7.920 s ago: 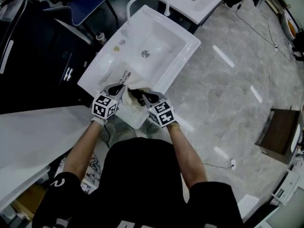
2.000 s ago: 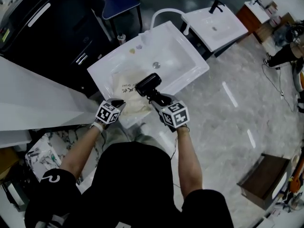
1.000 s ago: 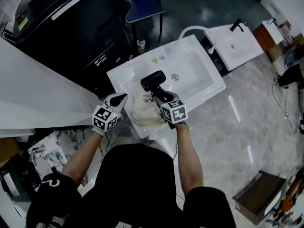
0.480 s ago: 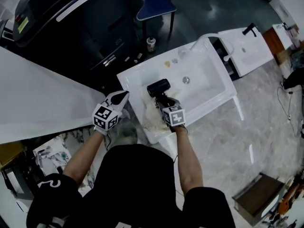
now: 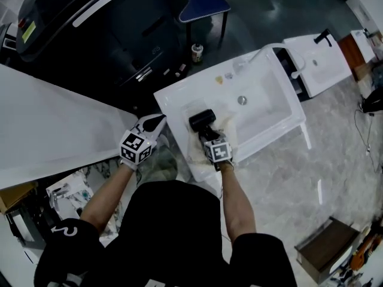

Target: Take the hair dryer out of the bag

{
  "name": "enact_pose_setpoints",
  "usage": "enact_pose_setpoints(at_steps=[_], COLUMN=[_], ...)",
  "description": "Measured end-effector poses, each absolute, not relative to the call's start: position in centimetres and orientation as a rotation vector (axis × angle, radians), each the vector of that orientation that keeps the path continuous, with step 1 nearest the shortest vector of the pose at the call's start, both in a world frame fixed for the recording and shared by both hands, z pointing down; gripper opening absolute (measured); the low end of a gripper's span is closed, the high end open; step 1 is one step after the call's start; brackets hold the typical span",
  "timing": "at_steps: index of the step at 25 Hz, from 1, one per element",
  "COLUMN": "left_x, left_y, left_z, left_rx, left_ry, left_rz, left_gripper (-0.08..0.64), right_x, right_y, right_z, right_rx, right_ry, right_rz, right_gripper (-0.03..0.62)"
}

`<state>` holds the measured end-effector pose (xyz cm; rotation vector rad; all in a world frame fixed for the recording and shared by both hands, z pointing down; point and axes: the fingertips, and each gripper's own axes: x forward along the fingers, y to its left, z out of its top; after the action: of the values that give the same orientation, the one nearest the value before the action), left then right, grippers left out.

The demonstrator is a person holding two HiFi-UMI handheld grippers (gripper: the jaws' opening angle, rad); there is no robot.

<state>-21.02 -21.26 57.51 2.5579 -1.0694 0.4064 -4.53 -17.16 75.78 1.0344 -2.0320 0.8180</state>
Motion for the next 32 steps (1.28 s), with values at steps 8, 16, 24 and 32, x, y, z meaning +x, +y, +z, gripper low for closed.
enact_pose_setpoints(at_steps=[8,16,24,32], left_x=[-19.4,-17.3,-15.4,-14.4], left_y=[-21.3,-20.4,-17.8,-14.7], left_z=[56.9,55.2,52.9,51.4], left_rx=[2.579,2.588,2.590,2.599], left_ry=[-1.055,-1.085,-1.176,-1.266], left_rz=[0.398,0.347,0.268,0.217], left_gripper=[-0.002,-0.002,-0.002,-0.002], right_x=[-4.7,-1.8,2.6,4.6], right_y=[-17.2,-18.6,-18.5,-16.1], right_z=[73.5,66.2,56.7,53.6], right_rx=[1.038,1.174,1.328,1.352], right_ry=[-2.084,-2.246,-2.380,-2.424], right_rz=[0.826,0.765,0.628,0.516], right_gripper=[0.201,0.201,0.099,-0.003])
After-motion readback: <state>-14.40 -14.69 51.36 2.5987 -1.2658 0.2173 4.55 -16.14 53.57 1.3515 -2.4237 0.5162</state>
